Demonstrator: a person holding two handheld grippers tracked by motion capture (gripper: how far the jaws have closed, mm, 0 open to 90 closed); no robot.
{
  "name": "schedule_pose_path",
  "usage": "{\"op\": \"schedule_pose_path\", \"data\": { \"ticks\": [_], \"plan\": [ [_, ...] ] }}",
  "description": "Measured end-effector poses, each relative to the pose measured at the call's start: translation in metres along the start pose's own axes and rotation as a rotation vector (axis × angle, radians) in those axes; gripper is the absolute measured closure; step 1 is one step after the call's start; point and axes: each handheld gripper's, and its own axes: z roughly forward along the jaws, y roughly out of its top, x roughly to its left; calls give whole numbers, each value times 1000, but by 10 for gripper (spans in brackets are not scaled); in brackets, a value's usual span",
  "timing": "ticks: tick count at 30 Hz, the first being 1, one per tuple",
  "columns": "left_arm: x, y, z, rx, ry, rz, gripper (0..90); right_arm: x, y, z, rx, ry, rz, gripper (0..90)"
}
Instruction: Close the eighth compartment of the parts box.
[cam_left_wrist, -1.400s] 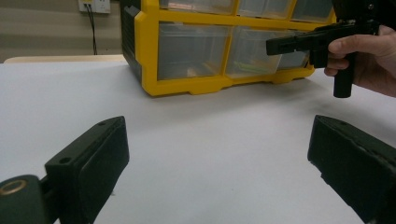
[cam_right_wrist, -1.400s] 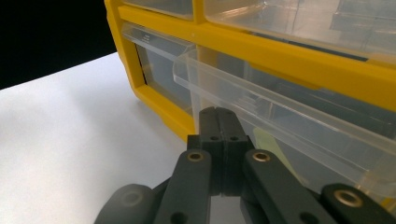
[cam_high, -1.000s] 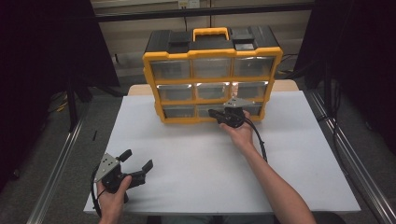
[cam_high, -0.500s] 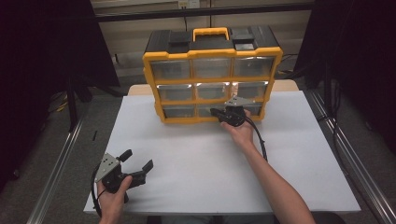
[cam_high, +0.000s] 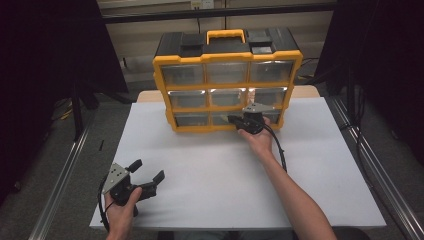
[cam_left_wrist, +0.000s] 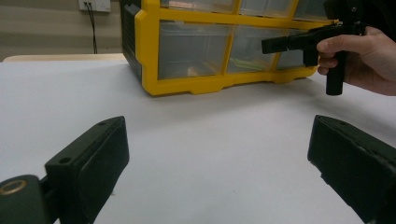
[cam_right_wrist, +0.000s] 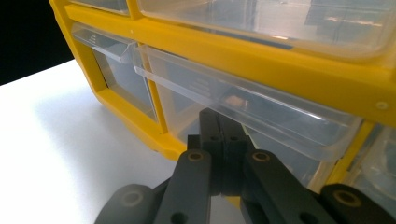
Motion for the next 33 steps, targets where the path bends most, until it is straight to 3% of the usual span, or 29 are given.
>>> {"op": "schedule_pose_path", "data": {
  "ticks": [4,6,7,10,14,18,23,26,31,33],
  "plan": [
    [0,0,1,1,-2,0,55,-4,-2,1,9,-12,9,900],
    [0,0,1,-3,-2,-5,55,-4,-5,2,12,10,30,900],
    [0,0,1,-4,-3,-7,55,-4,-5,3,18,-13,2,900],
    [2,-1,1,4,-2,-1,55,-2,-5,3,14,7,20,900],
    [2,0,0,1,0,4,55,-2,-6,3,21,-8,9,900],
    [1,-1,0,-5,4,-19,55,1,-11,3,24,31,24,844],
    [1,0,-1,2,-2,3,55,6,-14,-3,25,18,25,730],
    [1,-1,0,-5,-5,-14,55,8,-14,-8,18,4,18,642],
    [2,-1,0,3,-8,-6,55,11,-12,-17,7,-17,12,426],
    [2,-1,0,5,-7,-6,55,11,-11,-21,1,-8,33,347]
  ]
}}
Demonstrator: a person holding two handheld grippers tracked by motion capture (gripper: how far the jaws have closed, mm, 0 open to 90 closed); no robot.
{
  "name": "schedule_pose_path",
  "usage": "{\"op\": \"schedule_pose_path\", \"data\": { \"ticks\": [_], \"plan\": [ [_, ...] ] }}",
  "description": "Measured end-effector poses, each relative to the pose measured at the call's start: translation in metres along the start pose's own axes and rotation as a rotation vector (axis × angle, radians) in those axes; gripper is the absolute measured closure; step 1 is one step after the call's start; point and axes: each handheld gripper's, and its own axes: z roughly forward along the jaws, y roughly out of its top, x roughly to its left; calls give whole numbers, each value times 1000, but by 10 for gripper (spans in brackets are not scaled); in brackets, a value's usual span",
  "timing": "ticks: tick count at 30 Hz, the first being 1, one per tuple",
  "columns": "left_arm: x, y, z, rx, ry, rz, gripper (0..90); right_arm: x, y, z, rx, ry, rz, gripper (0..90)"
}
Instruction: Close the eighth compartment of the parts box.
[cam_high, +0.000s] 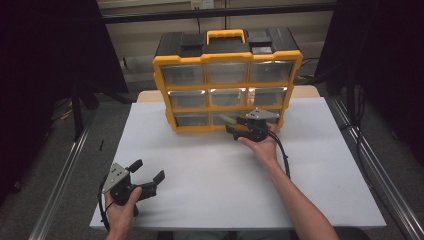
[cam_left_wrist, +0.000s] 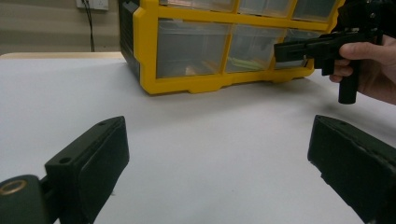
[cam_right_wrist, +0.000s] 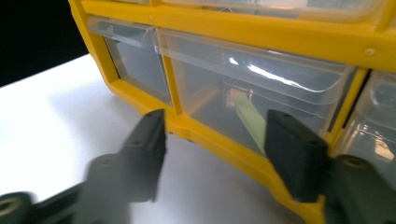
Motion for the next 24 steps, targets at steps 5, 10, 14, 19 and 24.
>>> {"op": "schedule_pose_path", "data": {
  "ticks": [5,10,14,19,24],
  "plan": [
    [0,0,-1,3,1,5,55,2,2,-7,-10,-5,27,181],
    [0,-1,-1,2,2,-3,55,6,3,-18,-5,5,39,76],
    [0,-1,-2,2,9,0,55,5,3,-25,-21,-1,57,40],
    [1,-2,-1,5,13,-6,55,3,0,-33,-18,-21,49,18],
    [1,-2,-2,6,13,-3,55,3,-3,-42,-27,-39,62,19]
  ]
}}
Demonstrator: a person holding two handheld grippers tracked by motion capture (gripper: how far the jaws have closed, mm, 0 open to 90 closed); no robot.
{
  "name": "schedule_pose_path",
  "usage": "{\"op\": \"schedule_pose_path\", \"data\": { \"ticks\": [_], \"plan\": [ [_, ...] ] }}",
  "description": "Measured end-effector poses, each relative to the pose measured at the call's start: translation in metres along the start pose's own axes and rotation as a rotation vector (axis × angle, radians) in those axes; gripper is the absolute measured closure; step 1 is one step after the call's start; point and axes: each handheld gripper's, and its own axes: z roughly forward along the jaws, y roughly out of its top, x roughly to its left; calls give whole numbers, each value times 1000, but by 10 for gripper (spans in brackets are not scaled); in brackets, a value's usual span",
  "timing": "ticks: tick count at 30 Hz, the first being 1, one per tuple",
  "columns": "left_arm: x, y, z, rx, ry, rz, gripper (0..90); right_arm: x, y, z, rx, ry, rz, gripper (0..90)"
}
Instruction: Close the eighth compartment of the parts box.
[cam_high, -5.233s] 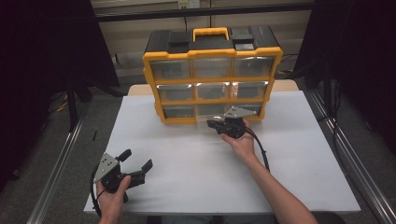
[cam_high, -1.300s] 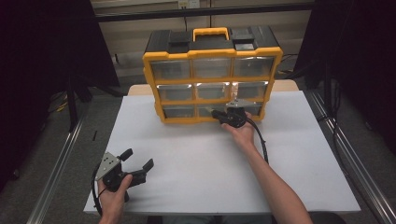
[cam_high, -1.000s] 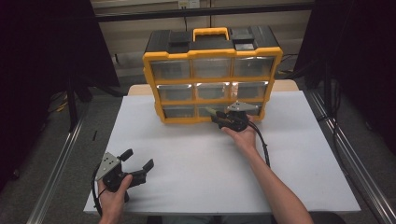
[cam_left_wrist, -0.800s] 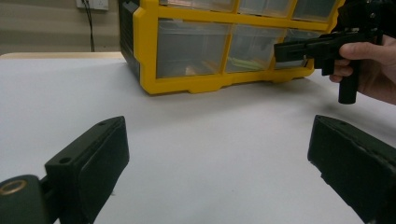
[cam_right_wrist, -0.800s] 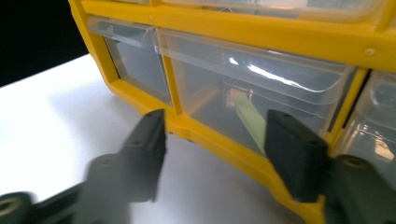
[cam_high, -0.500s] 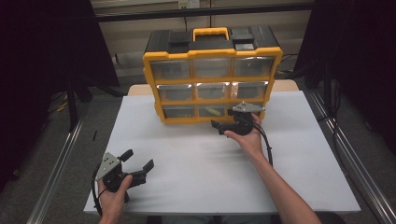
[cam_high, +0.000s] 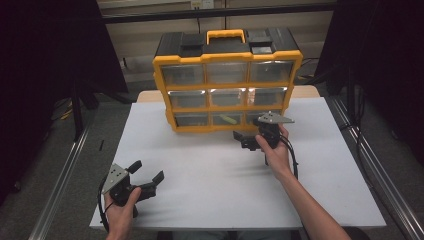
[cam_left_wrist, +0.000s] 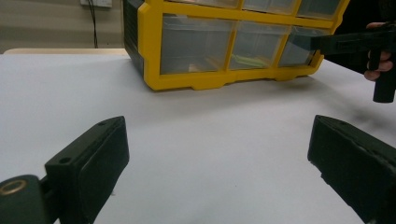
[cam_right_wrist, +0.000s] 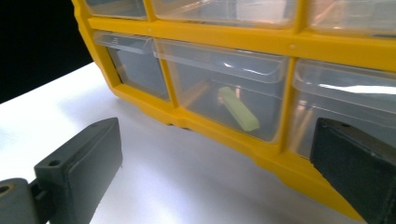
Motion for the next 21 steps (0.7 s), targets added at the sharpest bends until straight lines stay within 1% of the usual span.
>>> {"op": "schedule_pose_path", "data": {
  "ticks": [3,6,7,11,13,16,21],
  "plan": [
    [0,0,0,1,1,-2,55,1,-2,-5,-10,-28,-5,14],
    [0,-1,0,2,0,-3,55,1,-5,-12,-20,-60,-30,14],
    [0,-1,0,2,1,-1,55,1,-5,-14,-25,-66,-31,14],
    [0,0,0,2,1,-1,55,0,-7,-22,-29,-67,-23,14],
    [-1,0,-1,2,2,0,55,1,-8,-25,-34,-69,-27,16],
    [-1,0,-1,-5,5,-12,55,2,-8,-30,-32,-73,-35,16],
    [0,0,-2,-4,7,-8,55,4,-11,-39,-37,-76,-46,17]
  ]
}}
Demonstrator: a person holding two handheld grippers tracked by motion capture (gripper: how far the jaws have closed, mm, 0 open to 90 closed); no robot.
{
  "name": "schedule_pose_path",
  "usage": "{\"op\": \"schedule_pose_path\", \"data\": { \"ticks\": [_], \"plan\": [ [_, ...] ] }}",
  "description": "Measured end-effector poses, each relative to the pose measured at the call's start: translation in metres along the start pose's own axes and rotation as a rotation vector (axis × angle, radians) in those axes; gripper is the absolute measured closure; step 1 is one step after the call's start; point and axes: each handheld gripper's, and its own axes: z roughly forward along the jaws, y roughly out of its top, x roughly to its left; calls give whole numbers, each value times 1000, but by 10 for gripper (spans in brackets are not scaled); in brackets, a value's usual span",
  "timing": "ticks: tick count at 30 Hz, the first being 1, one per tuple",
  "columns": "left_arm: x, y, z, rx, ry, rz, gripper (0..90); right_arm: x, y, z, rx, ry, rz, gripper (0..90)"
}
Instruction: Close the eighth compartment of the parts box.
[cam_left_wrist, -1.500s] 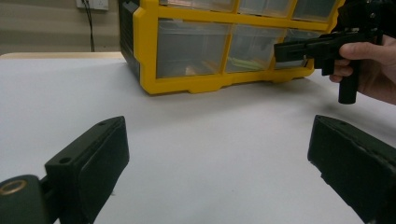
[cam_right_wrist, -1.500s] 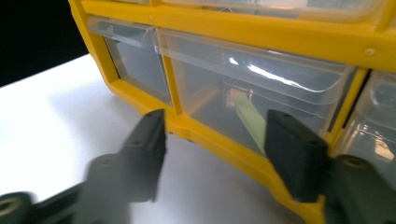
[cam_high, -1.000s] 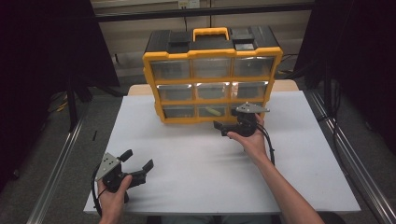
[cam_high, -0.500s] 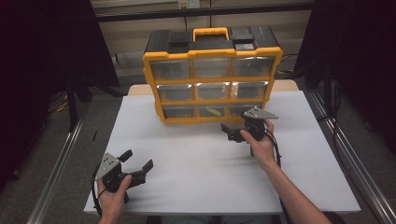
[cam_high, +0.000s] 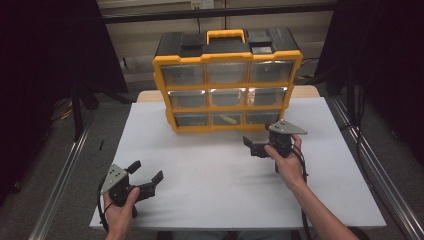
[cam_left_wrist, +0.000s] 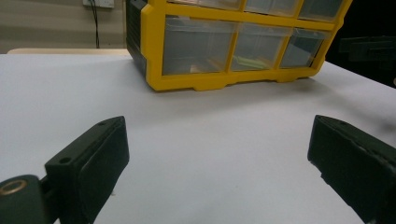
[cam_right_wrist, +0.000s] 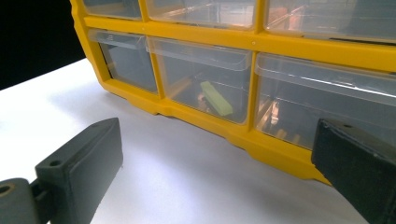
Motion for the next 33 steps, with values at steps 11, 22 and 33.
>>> {"op": "schedule_pose_path", "data": {
  "ticks": [11,22,33],
  "plan": [
    [-1,0,0,-6,-4,-6,55,-1,-5,-24,-17,-13,-17,18],
    [-1,-1,-1,-1,0,8,58,-7,-11,-48,-22,-45,-25,21],
    [-3,0,-2,-8,-2,13,61,-15,-27,-80,-33,-90,-7,21]
  ]
}}
